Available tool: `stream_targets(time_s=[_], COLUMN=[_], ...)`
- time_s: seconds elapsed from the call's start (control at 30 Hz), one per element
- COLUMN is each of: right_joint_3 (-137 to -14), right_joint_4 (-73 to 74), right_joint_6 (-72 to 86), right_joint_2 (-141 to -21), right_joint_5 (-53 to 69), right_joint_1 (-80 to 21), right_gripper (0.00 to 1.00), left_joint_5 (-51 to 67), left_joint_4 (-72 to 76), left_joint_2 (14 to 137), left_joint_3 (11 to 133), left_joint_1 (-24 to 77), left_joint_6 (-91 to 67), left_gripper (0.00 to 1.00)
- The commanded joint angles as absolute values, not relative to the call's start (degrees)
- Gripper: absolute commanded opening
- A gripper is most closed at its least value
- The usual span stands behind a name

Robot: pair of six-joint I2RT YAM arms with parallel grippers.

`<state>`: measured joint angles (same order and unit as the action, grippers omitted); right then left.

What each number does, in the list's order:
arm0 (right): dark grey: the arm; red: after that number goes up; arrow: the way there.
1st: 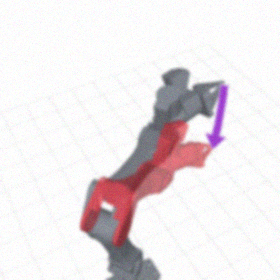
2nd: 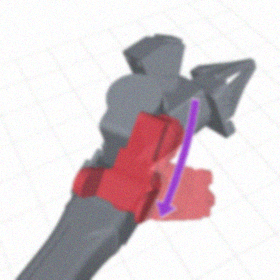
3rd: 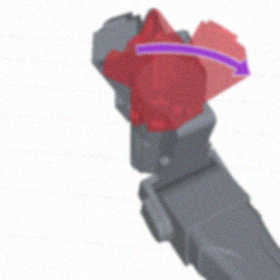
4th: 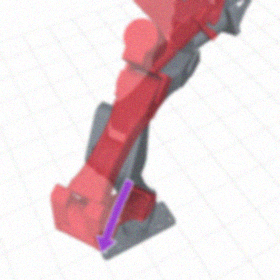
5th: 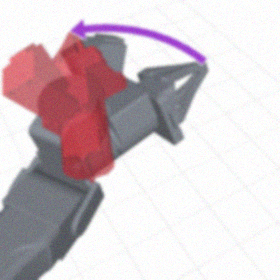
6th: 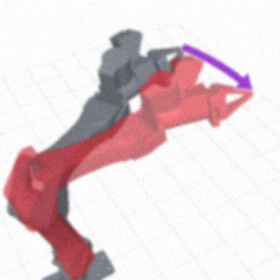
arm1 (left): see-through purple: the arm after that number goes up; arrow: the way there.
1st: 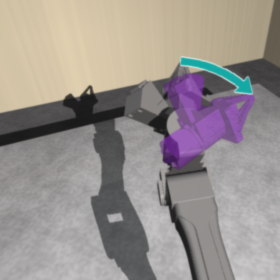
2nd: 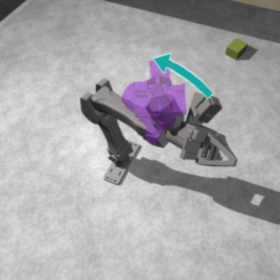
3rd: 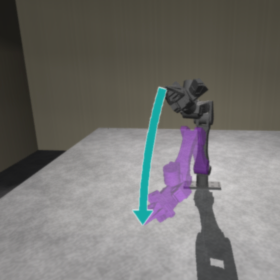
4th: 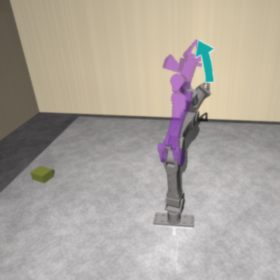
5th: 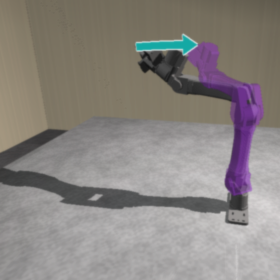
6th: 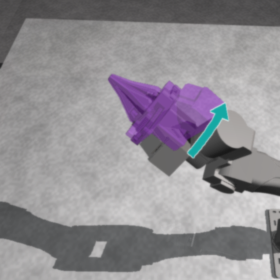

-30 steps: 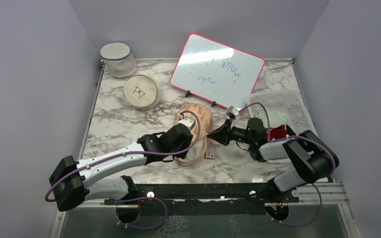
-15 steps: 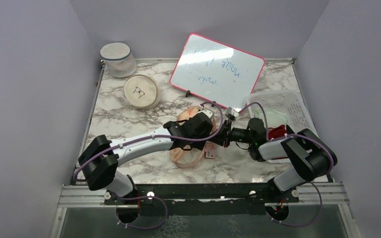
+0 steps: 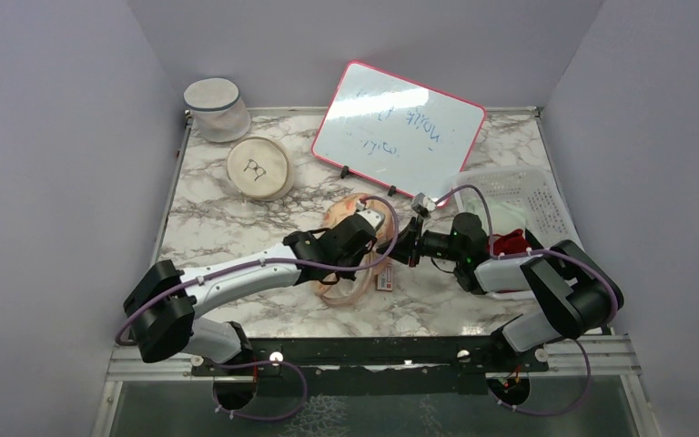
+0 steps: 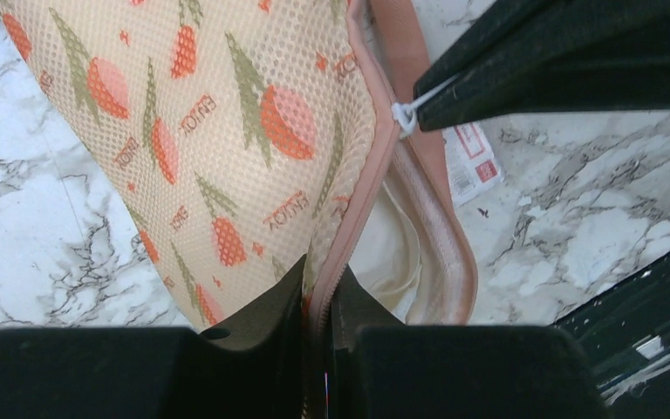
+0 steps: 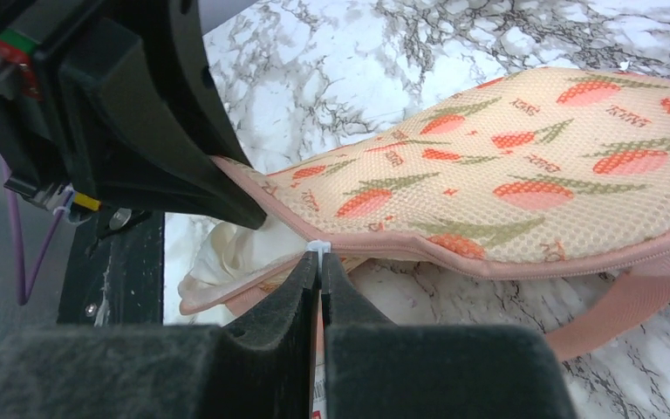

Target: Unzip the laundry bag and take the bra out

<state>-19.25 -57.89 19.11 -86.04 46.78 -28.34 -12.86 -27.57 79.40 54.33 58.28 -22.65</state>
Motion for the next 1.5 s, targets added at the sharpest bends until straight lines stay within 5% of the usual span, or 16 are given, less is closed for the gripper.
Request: stream_targets(time_s=[0.0,0.7,0.83,1.1,1.3,1.47], right_joint_3=[-20.39,-20.62,-21.20,-21.23,-20.67,-20.83], right_joint_4=[-56.16,-51.79,-54.27,-56.69,-59.47,-60.53], right_joint_6=[18.05,16.58,17.19,18.40,19.74,20.68], right_joint_2=[-86.39,-86.22,-87.53,-88.03,-87.74,-88.45], right_joint_5=[42.14,32.61,38.27,42.88,45.53,46.96], right_joint_1=[-28.46,-28.39,-28.32,-28.48,-28.48,-28.56], right_gripper=[0.01,0.01,0.01,0.01,0.01,0.01], left_joint_5=[-10.71,-20.01,-18.32,-10.47,-11.44,-17.35], left_joint_4=[-28.31,-36.04,-35.47,-31.07,-28.59,-28.77], left_joint_2=[74.41,59.96,64.34,76.36,82.99,87.24], left_joint_3=[51.67,48.15,50.11,57.39,61.44,63.15], left_joint_1=[58.43,58.46,58.45,58.51,58.62,58.62], left_joint_6=[-18.66,-20.30,-21.21,-18.97,-16.86,-14.88], left_gripper=[0.01,0.00,0.22,0.50,0.52,0.43])
